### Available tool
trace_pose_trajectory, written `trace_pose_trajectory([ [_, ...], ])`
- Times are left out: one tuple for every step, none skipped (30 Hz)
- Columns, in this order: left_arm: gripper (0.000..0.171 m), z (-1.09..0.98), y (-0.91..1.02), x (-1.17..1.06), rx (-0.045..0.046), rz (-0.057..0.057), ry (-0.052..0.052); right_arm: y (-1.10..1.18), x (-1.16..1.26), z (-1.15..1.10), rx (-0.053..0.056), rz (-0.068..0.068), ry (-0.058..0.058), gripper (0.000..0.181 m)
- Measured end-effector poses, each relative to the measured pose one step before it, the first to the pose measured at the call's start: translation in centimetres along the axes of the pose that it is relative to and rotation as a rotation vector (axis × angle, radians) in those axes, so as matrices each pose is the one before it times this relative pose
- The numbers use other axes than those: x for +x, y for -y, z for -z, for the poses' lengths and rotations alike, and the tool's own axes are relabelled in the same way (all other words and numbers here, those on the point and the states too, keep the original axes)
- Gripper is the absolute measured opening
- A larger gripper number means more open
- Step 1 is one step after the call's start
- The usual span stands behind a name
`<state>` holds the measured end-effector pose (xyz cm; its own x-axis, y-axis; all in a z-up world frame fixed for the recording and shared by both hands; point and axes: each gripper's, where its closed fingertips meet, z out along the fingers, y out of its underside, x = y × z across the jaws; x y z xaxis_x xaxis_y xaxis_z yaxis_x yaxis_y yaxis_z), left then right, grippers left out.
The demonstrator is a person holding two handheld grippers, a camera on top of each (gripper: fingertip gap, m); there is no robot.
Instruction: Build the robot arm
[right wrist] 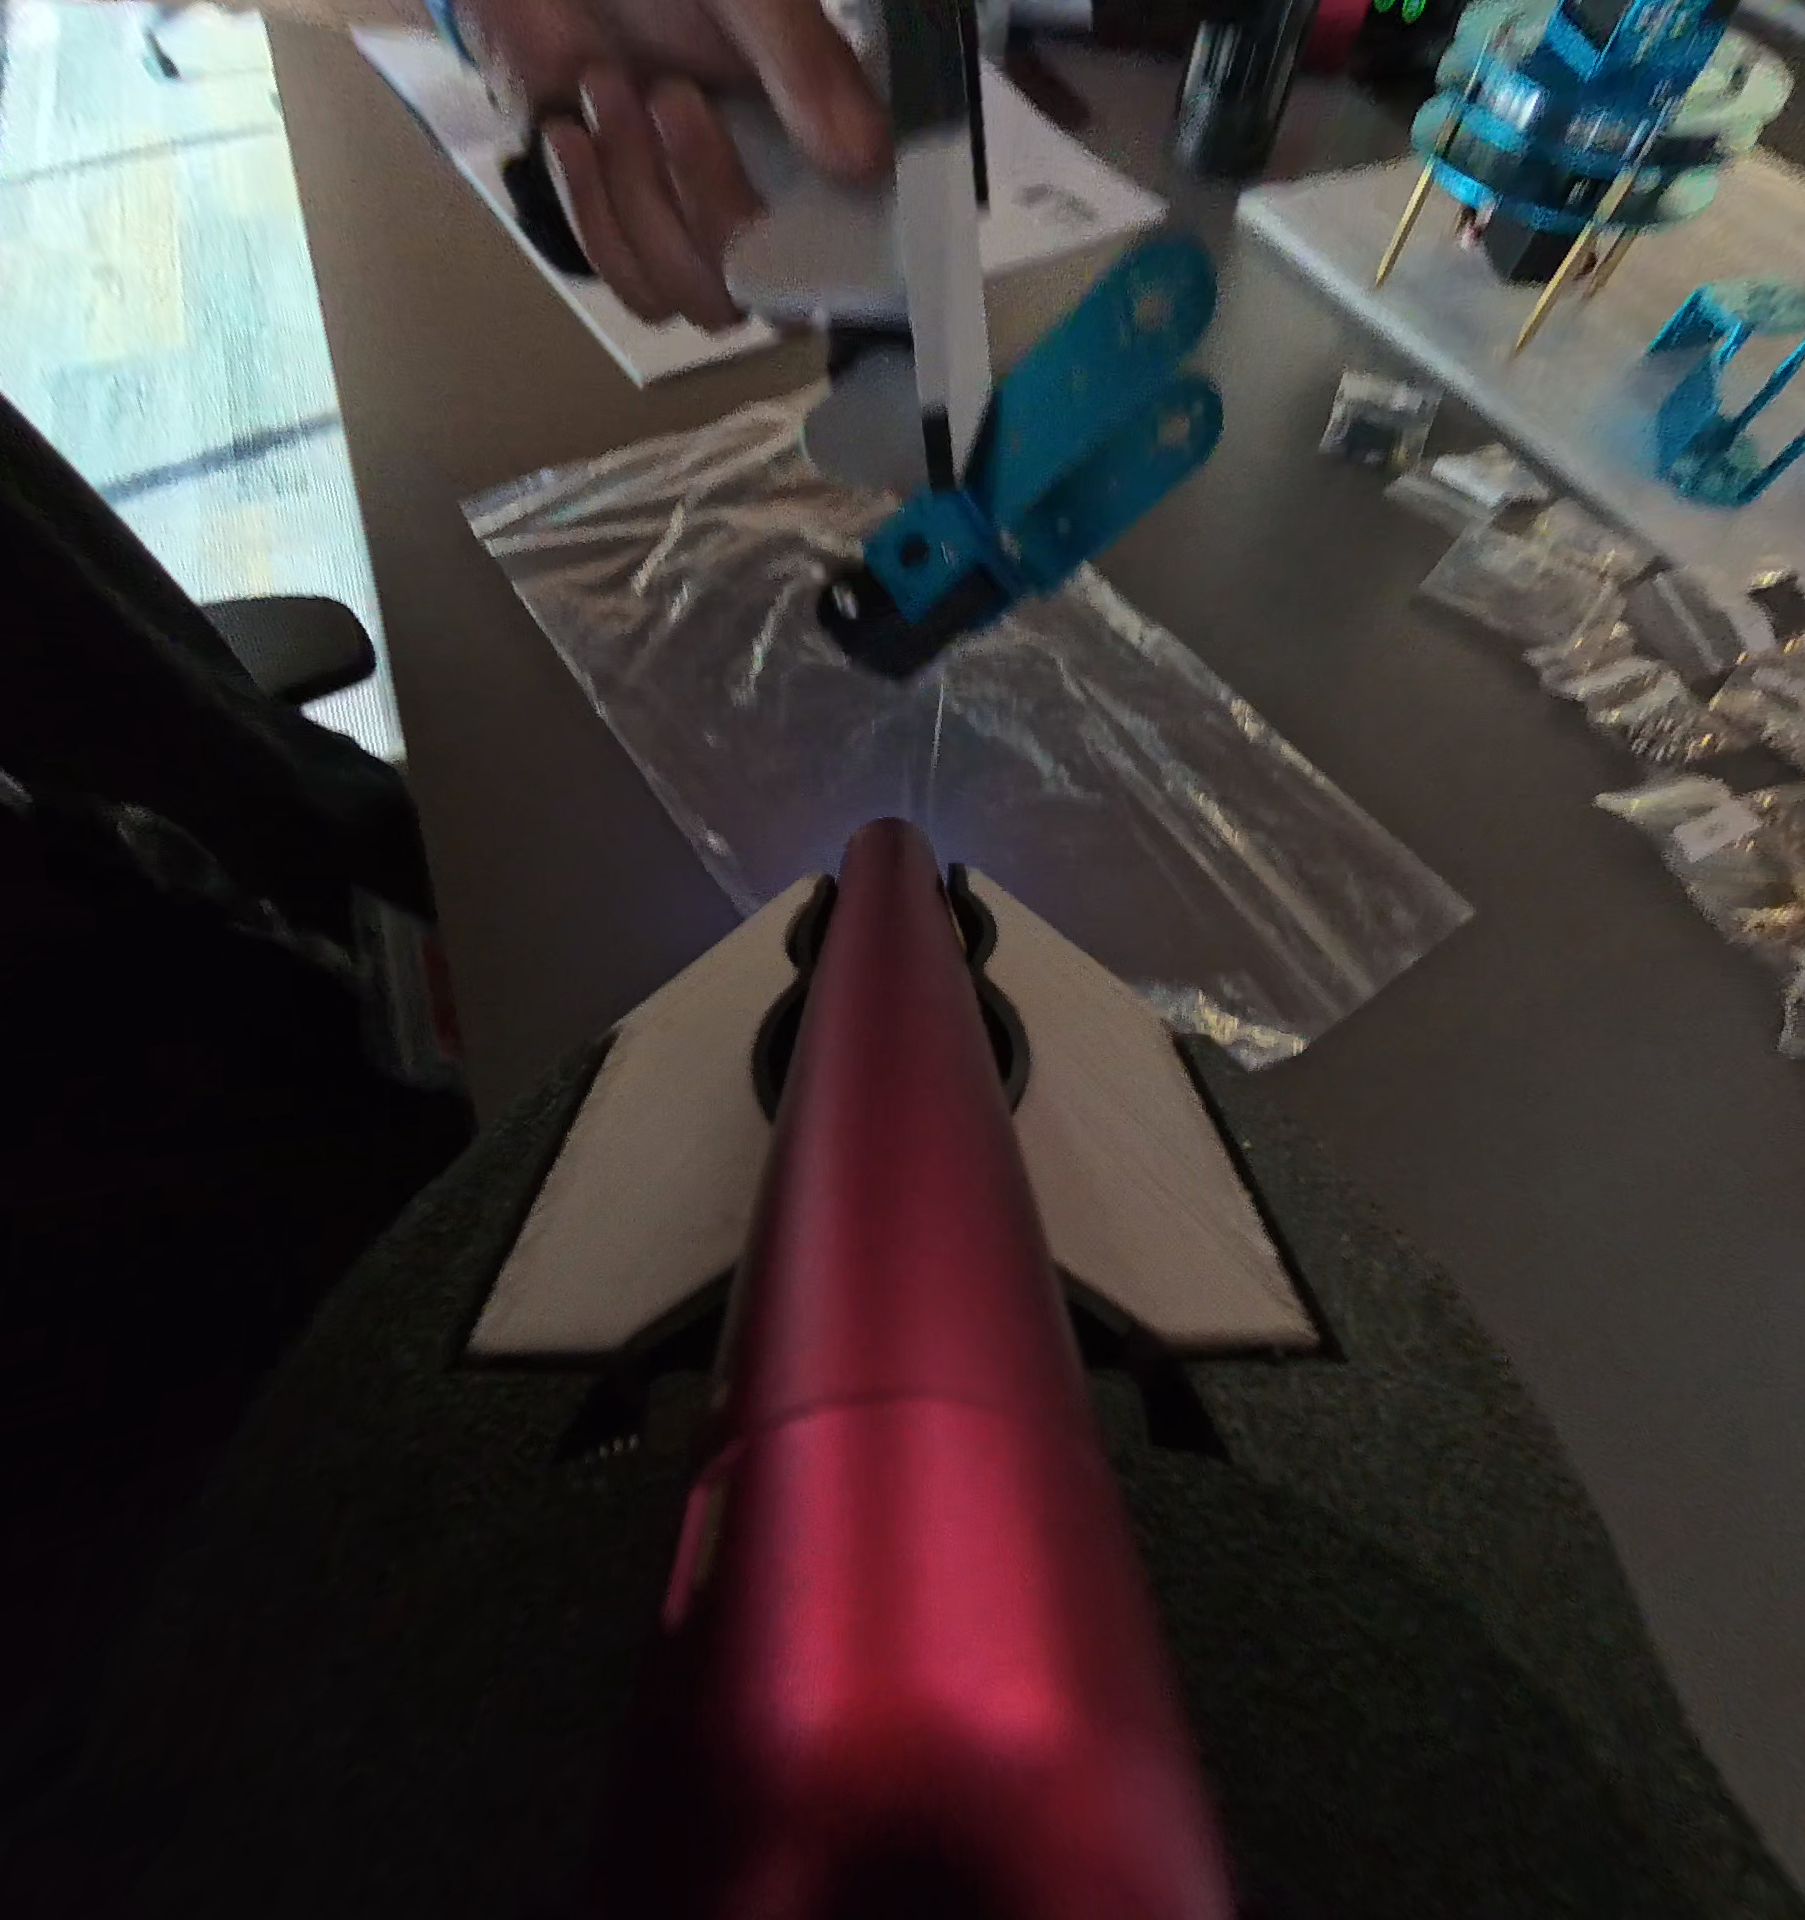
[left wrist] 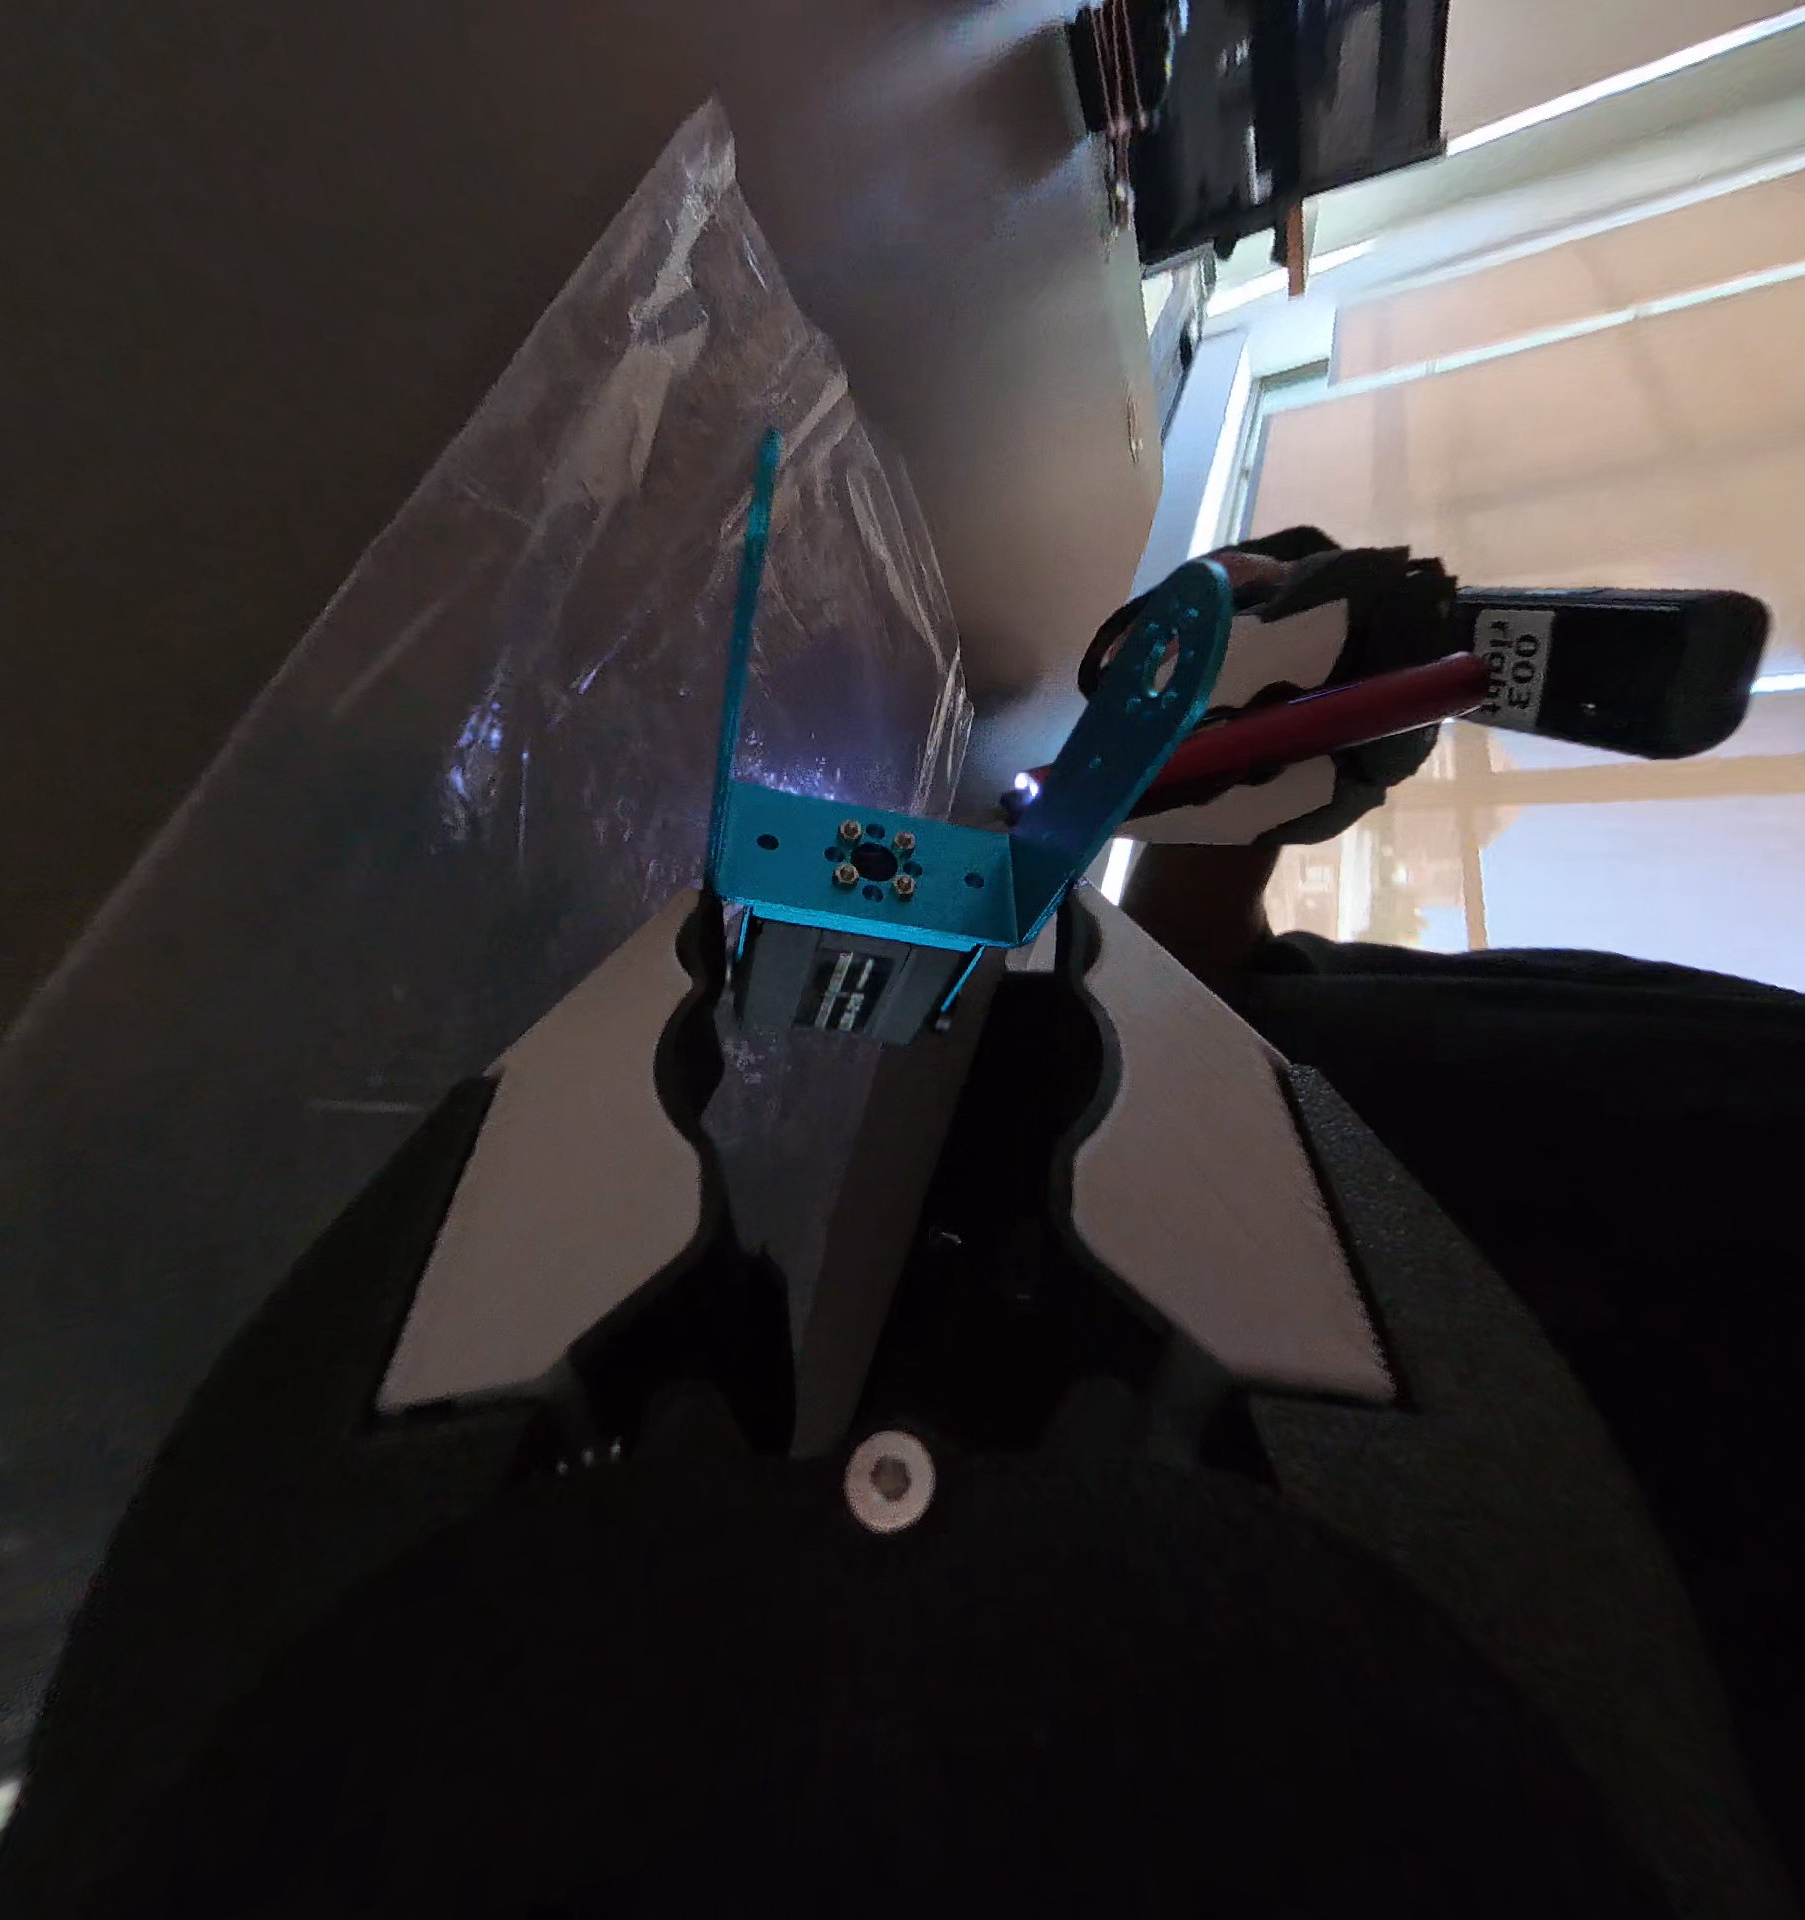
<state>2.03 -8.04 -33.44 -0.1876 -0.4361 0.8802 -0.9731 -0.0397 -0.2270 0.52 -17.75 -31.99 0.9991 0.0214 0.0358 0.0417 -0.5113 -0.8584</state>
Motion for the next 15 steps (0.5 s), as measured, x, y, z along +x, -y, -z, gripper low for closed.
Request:
trace_pose_trajectory([
  [0.064,-0.287,0.189,-0.171,-0.01824,0.0040,0.0016,0.979,-0.146,-0.048,0.0313,-0.0013,-0.0028,0.022],
  [0.060,-0.200,0.318,-0.276,-0.00234,0.0019,0.0082,0.998,-0.119,-0.140,0.0315,-0.0001,-0.0106,0.023],
  [0.059,-0.125,0.314,-0.178,0.00113,0.0047,0.0010,0.871,-0.069,-0.239,0.0296,0.0025,-0.0196,0.023],
  [0.058,-0.073,0.259,-0.096,0.00181,0.0058,-0.0043,0.580,-0.014,-0.268,0.0170,0.0040,-0.0248,0.023],
  [0.057,-0.027,0.260,-0.122,0.00946,-0.0025,-0.0008,0.495,0.144,-0.227,0.0225,0.0059,-0.0363,0.023],
  [0.056,-0.014,0.163,-0.097,0.00830,-0.0030,-0.0025,0.319,0.241,-0.247,0.0235,-0.0042,-0.0384,0.022],
  [0.055,0.003,0.117,-0.092,0.00788,0.0025,-0.0048,-0.012,0.199,-0.277,0.0084,-0.0174,-0.0311,0.022],
  [0.055,0.025,0.135,-0.100,0.01236,0.0058,-0.0035,-0.259,0.100,-0.271,-0.0079,-0.0205,-0.0232,0.022],
  [0.054,0.008,0.094,-0.086,0.01091,0.0062,-0.0038,-0.169,0.196,-0.194,-0.0049,-0.0156,-0.0353,0.022],
  [0.054,0.009,0.063,-0.047,0.00792,0.0041,-0.0023,-0.024,0.100,-0.123,-0.0011,-0.0079,-0.0323,0.022],
  [0.053,0.009,0.036,-0.024,0.00586,0.0004,0.0003,-0.084,-0.130,-0.166,-0.0145,-0.0089,-0.0150,0.022],
  [0.053,-0.017,0.014,-0.004,0.00408,-0.0020,0.0021,0.002,-0.135,-0.128,-0.0151,0.0003,-0.0159,0.023],
  [0.053,-0.024,0.018,-0.006,0.00349,-0.0029,0.0036,0.190,0.056,-0.110,-0.0051,0.0042,-0.0278,0.023],
  [0.054,-0.042,0.039,-0.002,0.00354,-0.0027,0.0044,0.183,-0.059,-0.135,-0.0071,0.0012,-0.0141,0.023],
  [0.053,-0.067,0.026,-0.007,0.00376,-0.0023,0.0044,0.182,-0.085,-0.110,-0.0102,0.0030,-0.0094,0.023],
])
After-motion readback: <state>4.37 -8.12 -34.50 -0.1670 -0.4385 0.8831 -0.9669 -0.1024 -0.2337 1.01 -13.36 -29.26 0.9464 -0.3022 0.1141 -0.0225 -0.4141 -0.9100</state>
